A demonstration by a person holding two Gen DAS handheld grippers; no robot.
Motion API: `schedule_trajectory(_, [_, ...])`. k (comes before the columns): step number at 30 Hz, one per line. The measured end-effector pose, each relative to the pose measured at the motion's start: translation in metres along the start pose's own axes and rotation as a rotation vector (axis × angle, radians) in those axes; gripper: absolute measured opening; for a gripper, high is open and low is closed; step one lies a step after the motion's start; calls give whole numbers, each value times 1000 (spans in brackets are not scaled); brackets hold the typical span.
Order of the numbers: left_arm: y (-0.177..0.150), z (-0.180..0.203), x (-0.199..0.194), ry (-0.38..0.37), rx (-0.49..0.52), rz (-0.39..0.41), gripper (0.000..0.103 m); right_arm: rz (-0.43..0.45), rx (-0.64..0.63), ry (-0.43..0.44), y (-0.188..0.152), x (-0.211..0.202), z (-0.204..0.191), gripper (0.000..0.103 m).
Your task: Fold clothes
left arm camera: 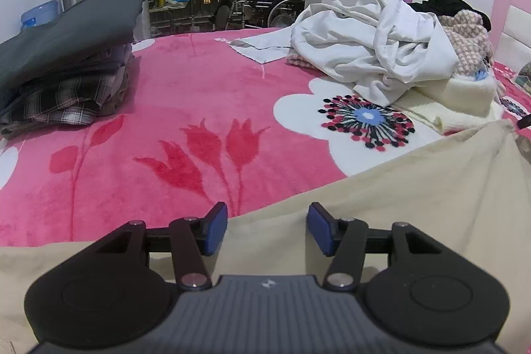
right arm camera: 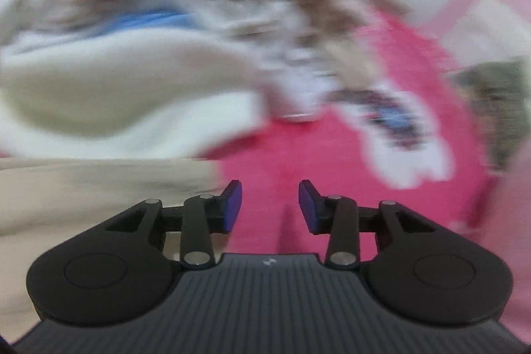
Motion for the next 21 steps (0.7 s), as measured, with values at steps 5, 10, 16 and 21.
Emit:
schedule_trajectory(5, [4,-4,-4,7,-15,15,56,28,210,-56,5,-22,45,36])
schedule_trajectory(10, [14,-9,-21,-6,-79,29,56,62,332,132,10,-76,18,36])
schedule_trajectory(16, [30,-27,-71,-59,-243,45,56,-119,746,334,-29,-122,-1,40])
schedule_trajectory(21, [9,-57,-136,-98,-409,-55,56,-385,1095,411,-107,-132,-20,41])
Point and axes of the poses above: each gripper's, at about its wrist camera, not at the fingertips, and x roughly the way its jaws point, z to its right, y to its top, the point moved 10 cm from there along x, roughly the way its jaws point, and after that the axes turned 15 degrees about z, right-handed, at the moved point
